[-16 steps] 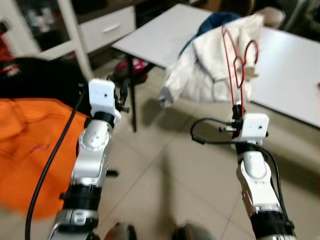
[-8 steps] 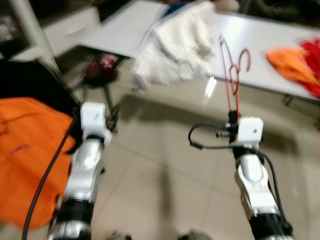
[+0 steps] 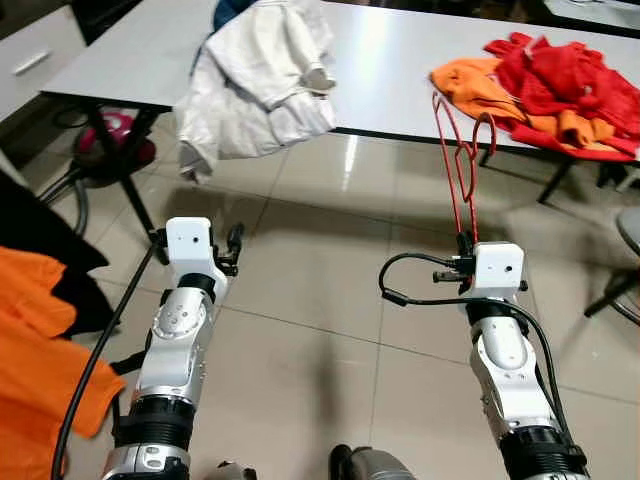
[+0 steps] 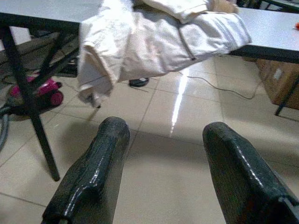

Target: Hang hanger

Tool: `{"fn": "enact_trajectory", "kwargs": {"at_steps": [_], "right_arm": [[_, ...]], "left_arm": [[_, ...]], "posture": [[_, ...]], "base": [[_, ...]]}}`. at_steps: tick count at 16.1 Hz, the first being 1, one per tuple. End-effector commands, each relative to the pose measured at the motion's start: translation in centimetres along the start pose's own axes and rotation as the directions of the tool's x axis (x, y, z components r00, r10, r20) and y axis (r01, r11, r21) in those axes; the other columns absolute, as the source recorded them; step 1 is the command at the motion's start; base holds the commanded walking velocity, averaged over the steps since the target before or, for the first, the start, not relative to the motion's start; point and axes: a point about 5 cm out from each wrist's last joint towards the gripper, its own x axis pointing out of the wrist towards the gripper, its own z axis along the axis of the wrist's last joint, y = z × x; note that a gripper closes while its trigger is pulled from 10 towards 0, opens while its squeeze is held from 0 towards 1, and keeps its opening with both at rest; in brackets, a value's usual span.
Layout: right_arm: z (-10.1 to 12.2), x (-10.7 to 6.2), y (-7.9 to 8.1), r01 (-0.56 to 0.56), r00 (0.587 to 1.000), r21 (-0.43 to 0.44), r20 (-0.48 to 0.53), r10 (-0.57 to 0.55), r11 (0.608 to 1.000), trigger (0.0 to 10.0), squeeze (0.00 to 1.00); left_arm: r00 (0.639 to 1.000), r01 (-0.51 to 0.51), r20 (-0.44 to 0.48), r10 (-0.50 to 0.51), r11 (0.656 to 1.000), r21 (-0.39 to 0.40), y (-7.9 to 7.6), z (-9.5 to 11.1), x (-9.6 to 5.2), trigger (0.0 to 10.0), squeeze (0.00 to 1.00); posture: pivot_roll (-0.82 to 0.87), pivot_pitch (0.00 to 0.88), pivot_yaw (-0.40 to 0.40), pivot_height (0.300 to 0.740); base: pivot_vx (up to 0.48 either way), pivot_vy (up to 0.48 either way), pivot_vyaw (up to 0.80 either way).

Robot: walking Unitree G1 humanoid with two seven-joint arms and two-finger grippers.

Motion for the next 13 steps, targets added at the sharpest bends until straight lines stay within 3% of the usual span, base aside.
{"fn": "enact_trajectory", "kwargs": {"at_steps": [1, 5, 6, 13], "right_arm": [[0.1, 0.1, 0.1, -0.007, 1.000, 0.002, 0.008, 0.007, 1.000, 0.0, 0.00], [0.0, 0.3, 0.1, -0.013, 1.000, -0.003, 0.000, 0.013, 1.000, 0.0, 0.00], [0.1, 0.4, 0.1, -0.014, 1.000, -0.002, 0.009, 0.014, 1.000, 0.0, 0.00], [0.4, 0.6, 0.3, -0.022, 1.000, 0.009, 0.022, 0.021, 1.000, 0.0, 0.00]], "left_arm": [[1.000, -0.004, -0.018, 0.004, 1.000, -0.008, 0.0, -0.3, 0.1, 10.0, 0.00], [1.000, 0.013, 0.008, -0.013, 1.000, 0.025, -0.2, -0.1, 0.2, 10.0, 0.00], [0.998, 0.041, 0.050, -0.041, 0.999, 0.002, -0.4, 0.3, 0.1, 10.0, 1.00], [0.996, 0.030, 0.087, -0.031, 0.999, 0.011, -0.2, 1.0, 0.4, 10.0, 1.00]], "posture": [[-0.13, 0.100, -0.027, 0.740], [-0.13, 0.095, -0.029, 0.740], [-0.13, 0.095, -0.030, 0.740], [-0.13, 0.096, -0.037, 0.740]], "base": [[0.000, 0.000, 0.00], [0.000, 0.000, -0.15], [0.000, 0.000, 0.00], [0.000, 0.000, 0.00]]}}
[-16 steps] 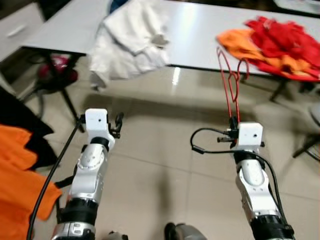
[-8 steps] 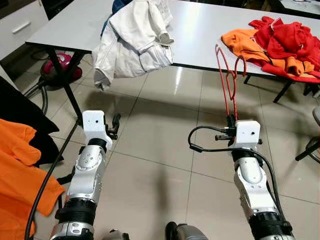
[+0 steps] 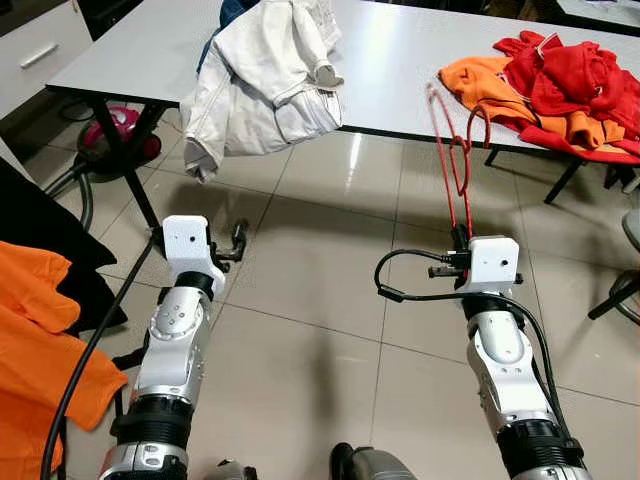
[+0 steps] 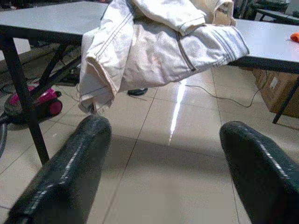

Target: Hang hanger

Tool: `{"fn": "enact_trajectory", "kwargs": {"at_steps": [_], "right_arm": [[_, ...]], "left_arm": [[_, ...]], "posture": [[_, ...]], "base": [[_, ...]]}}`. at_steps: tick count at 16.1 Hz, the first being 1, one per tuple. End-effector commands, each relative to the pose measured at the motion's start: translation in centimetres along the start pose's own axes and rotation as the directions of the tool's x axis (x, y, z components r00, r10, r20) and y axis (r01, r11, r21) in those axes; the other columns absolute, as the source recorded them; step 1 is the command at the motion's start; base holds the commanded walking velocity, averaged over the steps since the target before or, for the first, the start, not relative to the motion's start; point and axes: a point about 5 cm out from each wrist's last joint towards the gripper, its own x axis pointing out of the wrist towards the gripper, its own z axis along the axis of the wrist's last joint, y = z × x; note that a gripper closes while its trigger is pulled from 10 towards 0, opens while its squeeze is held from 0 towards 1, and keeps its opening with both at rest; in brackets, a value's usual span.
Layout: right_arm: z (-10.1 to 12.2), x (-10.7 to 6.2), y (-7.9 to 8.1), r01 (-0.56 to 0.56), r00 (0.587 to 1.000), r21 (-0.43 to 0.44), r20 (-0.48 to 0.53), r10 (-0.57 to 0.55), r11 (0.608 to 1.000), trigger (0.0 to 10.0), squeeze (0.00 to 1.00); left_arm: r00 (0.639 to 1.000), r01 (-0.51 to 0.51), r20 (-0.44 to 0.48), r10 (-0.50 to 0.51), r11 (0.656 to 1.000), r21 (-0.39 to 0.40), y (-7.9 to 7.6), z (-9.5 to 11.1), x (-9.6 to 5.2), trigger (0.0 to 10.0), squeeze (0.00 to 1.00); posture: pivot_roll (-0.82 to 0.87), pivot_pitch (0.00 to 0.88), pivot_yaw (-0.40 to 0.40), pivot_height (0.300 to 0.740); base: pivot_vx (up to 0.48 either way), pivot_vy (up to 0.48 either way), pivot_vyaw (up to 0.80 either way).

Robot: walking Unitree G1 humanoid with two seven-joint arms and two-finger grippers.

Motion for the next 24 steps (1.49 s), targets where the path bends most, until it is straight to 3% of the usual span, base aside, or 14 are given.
{"fn": "enact_trajectory", "kwargs": {"at_steps": [1, 5, 6, 16, 24], "right_arm": [[0.00, 0.14, -0.09, 0.004, 1.000, 0.009, 0.005, -0.004, 1.000, 0.0, 0.00], [-0.01, 0.28, -0.09, -0.004, 1.000, 0.006, -0.001, 0.004, 1.000, 0.0, 0.00], [-0.03, 0.35, -0.06, -0.007, 1.000, 0.004, -0.003, 0.007, 1.000, 0.0, 0.00], [-0.21, 0.54, -0.10, -0.017, 1.000, -0.007, -0.003, 0.017, 1.000, 0.0, 0.00], [-0.12, 1.03, 0.13, -0.029, 1.000, 0.001, -0.001, 0.029, 1.000, 0.0, 0.00]], "left_arm": [[0.999, 0.017, 0.032, -0.017, 1.000, 0.005, -0.23, 0.62, 0.36, 10.0, 1.00], [0.998, 0.046, 0.036, -0.047, 0.999, 0.020, -0.68, 0.69, 0.38, 10.0, 1.00], [0.999, 0.037, 0.039, -0.038, 0.999, 0.024, -0.62, 0.75, 0.47, 10.0, 0.00], [1.000, -0.008, 0.022, 0.007, 1.000, 0.010, 0.23, 0.05, 0.29, 10.0, 0.00], [0.998, 0.027, 0.053, -0.028, 1.000, 0.005, -0.26, 0.13, 0.04, 10.0, 0.00]], "posture": [[-0.13, 0.098, -0.039, 0.740], [-0.12, 0.098, -0.044, 0.740], [-0.12, 0.098, -0.043, 0.740], [-0.11, 0.094, -0.053, 0.740], [-0.10, 0.097, -0.065, 0.740]], "base": [[0.000, 0.000, 0.00], [0.000, 0.000, -0.14], [0.000, 0.000, -0.80], [0.000, 0.000, -0.80], [0.280, -0.387, -0.80]]}}
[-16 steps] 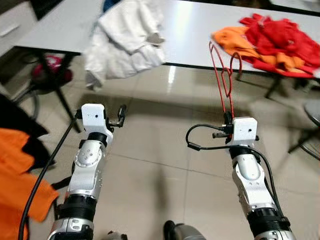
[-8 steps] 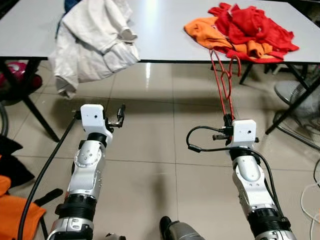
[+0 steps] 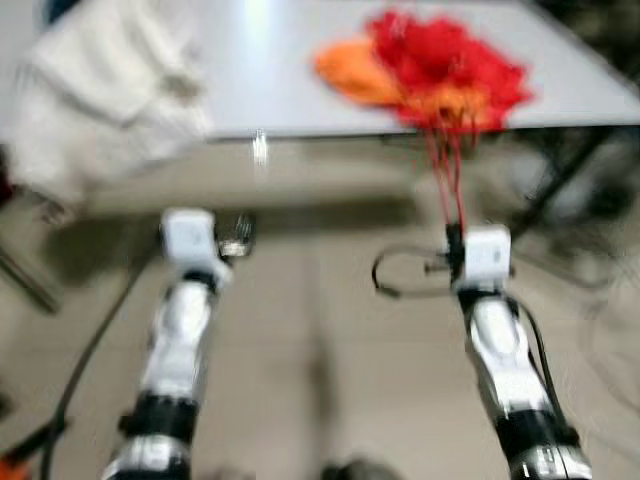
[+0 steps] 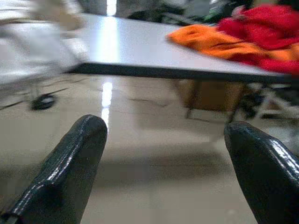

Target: Hang hanger

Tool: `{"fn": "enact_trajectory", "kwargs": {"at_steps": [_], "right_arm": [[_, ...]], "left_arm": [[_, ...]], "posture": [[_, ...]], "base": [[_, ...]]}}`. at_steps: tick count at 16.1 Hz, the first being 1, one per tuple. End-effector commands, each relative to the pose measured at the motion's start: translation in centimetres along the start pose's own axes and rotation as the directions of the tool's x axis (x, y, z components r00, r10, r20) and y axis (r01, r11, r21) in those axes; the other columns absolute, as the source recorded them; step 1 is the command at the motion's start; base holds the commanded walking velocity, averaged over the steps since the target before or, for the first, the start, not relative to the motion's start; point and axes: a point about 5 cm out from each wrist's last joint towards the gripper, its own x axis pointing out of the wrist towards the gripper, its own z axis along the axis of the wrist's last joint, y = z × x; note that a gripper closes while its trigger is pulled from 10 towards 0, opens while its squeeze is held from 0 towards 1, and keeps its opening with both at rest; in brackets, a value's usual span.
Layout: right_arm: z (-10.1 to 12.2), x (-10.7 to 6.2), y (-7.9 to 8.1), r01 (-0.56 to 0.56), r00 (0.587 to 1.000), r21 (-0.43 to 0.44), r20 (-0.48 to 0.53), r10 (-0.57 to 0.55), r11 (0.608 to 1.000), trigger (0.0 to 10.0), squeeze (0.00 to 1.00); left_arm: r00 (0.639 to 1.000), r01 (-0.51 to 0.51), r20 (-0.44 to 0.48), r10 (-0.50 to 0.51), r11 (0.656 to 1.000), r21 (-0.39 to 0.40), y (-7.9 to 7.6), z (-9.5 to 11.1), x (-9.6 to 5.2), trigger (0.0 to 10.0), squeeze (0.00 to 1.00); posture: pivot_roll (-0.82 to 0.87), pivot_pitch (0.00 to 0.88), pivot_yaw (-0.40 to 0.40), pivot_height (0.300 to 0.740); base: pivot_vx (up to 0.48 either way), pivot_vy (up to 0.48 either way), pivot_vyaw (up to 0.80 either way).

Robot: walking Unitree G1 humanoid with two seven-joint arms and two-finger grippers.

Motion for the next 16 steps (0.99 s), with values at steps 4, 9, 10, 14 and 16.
{"fn": "enact_trajectory", "kwargs": {"at_steps": [4, 9, 10, 14, 16], "right_arm": [[0.1, 0.4, 0.4, -0.014, 1.000, 0.026, 0.008, 0.014, 1.000, 0.0, 0.00], [0.3, 0.7, 0.5, -0.019, 1.000, 0.041, 0.008, 0.019, 0.999, 0.0, 0.00], [0.2, 0.7, 0.5, -0.018, 1.000, 0.034, 0.009, 0.018, 0.999, 0.0, 0.00], [0.5, 0.8, 0.5, -0.034, 0.999, 0.029, 0.024, 0.033, 0.999, 0.0, 0.00], [0.5, 0.9, 0.7, -0.047, 0.999, 0.023, 0.028, 0.047, 0.999, 0.0, 0.00]], "left_arm": [[0.999, -0.033, 0.009, 0.033, 0.999, 0.014, 1.1, 0.1, -0.4, 10.0, 0.00], [0.996, -0.085, 0.002, 0.085, 0.996, 0.006, 1.8, 0.0, -0.2, 10.0, 0.00], [0.995, -0.101, -0.016, 0.101, 0.994, 0.031, 1.9, -0.2, -0.1, 10.0, 0.00], [0.993, -0.120, 0.007, 0.120, 0.993, 0.020, 2.1, 0.2, 0.1, 10.0, 0.00], [0.992, -0.129, 0.010, 0.129, 0.992, 0.018, 2.2, 0.3, 0.2, 10.0, 0.00]], "posture": [[-0.08, 0.096, -0.077, 0.740], [-0.09, 0.097, -0.078, 0.740], [-0.09, 0.099, -0.078, 0.740], [-0.10, 0.101, -0.073, 0.740], [-0.10, 0.094, -0.077, 0.740]], "base": [[0.280, -0.387, -0.80], [0.176, -0.225, -0.80], [0.000, 0.000, -0.68], [0.219, 0.000, 0.00], [0.472, 0.000, 0.00]]}}
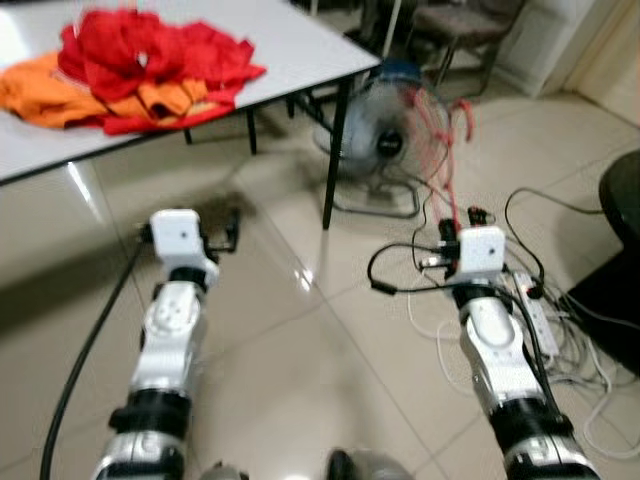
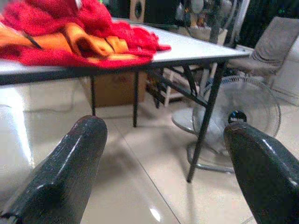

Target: Hang hanger

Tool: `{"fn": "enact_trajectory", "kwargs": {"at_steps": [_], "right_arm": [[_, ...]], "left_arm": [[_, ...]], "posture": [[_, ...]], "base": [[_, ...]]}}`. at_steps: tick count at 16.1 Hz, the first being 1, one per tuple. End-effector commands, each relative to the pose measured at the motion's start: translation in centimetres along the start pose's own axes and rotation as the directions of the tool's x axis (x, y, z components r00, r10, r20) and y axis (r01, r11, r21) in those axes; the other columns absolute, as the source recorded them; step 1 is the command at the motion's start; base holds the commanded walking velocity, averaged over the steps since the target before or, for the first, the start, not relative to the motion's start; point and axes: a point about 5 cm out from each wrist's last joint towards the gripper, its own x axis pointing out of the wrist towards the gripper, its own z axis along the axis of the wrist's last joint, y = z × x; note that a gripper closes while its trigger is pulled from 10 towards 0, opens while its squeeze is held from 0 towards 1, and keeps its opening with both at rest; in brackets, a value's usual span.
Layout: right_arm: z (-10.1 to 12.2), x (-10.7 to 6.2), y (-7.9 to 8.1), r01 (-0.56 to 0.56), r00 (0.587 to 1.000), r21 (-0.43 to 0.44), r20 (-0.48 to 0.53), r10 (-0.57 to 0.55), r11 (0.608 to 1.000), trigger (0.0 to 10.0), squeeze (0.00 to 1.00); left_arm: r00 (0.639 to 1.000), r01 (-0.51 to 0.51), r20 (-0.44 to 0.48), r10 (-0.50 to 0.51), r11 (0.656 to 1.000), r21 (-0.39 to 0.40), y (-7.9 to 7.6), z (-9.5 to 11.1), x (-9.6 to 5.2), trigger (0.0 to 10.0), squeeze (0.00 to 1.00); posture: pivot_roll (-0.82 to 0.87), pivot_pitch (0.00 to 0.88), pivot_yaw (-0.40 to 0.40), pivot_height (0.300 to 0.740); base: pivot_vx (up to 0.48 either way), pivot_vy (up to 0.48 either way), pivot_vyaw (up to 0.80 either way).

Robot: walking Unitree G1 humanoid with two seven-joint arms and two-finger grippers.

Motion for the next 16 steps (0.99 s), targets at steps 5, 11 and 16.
{"fn": "enact_trajectory", "kwargs": {"at_steps": [5, 11, 16], "right_arm": [[0.0, 0.2, -0.8, 0.019, 1.000, -0.021, -0.004, -0.019, 1.000, 0.0, 0.00], [0.1, 0.0, -0.9, 0.025, 1.000, -0.025, 0.016, -0.025, 0.999, 0.0, 0.00], [0.4, -0.3, -1.2, 0.032, 0.999, -0.035, 0.037, -0.031, 0.999, 0.0, 0.00]], "left_arm": [[1.000, 0.028, 0.006, -0.028, 1.000, 0.003, -1.1, 0.2, 0.4, 10.0, 0.00], [0.999, 0.021, 0.025, -0.021, 1.000, -0.006, -1.3, 0.8, 1.1, 10.0, 0.00], [0.999, 0.008, 0.044, -0.008, 1.000, -0.012, -1.5, 1.2, 1.5, 10.0, 0.00]], "posture": [[-0.10, 0.090, -0.065, 0.740], [-0.12, 0.086, -0.060, 0.740], [-0.14, 0.094, -0.052, 0.740]], "base": [[0.467, 0.000, 0.44], [0.461, 0.000, 0.00], [0.461, 0.000, 0.00]]}}
